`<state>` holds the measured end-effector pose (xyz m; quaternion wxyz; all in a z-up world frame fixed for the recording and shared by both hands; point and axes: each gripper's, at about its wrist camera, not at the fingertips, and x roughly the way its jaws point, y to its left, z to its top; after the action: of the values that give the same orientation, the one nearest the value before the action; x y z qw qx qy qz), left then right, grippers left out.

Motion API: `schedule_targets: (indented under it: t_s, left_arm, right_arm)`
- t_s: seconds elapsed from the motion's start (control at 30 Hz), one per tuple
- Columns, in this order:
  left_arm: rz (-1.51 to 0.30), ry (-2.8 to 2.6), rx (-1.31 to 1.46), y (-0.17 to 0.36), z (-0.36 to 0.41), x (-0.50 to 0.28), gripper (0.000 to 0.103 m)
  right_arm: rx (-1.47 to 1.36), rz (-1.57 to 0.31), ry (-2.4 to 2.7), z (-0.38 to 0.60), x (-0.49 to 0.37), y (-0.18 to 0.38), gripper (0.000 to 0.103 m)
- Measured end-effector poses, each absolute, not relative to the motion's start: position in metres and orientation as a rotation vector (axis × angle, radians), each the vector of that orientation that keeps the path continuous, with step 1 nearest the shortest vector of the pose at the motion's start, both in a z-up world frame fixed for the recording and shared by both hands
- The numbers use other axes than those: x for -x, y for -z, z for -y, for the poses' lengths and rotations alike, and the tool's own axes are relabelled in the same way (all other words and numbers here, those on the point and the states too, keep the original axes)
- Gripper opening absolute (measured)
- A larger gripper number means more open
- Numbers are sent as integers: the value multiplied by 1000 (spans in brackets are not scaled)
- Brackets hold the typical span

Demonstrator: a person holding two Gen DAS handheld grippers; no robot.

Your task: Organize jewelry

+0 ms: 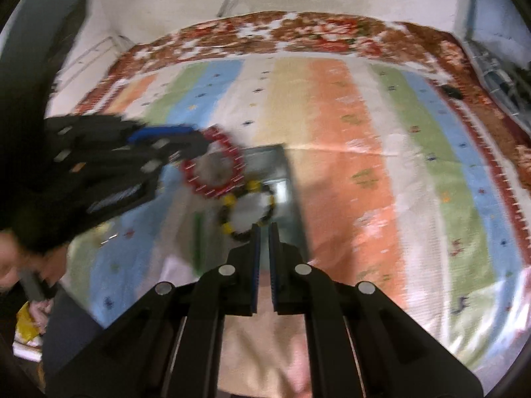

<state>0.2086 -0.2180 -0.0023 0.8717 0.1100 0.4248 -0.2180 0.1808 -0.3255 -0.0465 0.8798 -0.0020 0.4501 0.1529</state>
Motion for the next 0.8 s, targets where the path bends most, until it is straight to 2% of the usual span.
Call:
schedule_targets:
  t_s: [0.13, 0.2, 0.23, 0.27, 0.47, 0.8]
  left_arm:
    - [-873, 457, -227, -4, 216, -207, 13]
    - [-865, 459, -224, -8, 215, -205, 13]
    - [-860, 459, -221, -10, 213, -204, 13]
    - [-857, 459, -220, -12, 213, -204, 13]
    - [-842, 461, -211, -20, 207, -198, 13]
    - [-839, 469, -208, -21, 203, -194, 13]
  right_arm:
    - [19, -955, -434, 306, -162, 51, 8]
    - [33, -963, -482, 294, -154, 55, 15]
    - [34, -971, -492, 290, -153, 57, 25]
    - [39, -985, -500, 284, -151, 62, 30]
    - [36, -1028, -513, 266, -149, 86, 34]
    - [-34, -1068, -446, 269, -164, 111, 34]
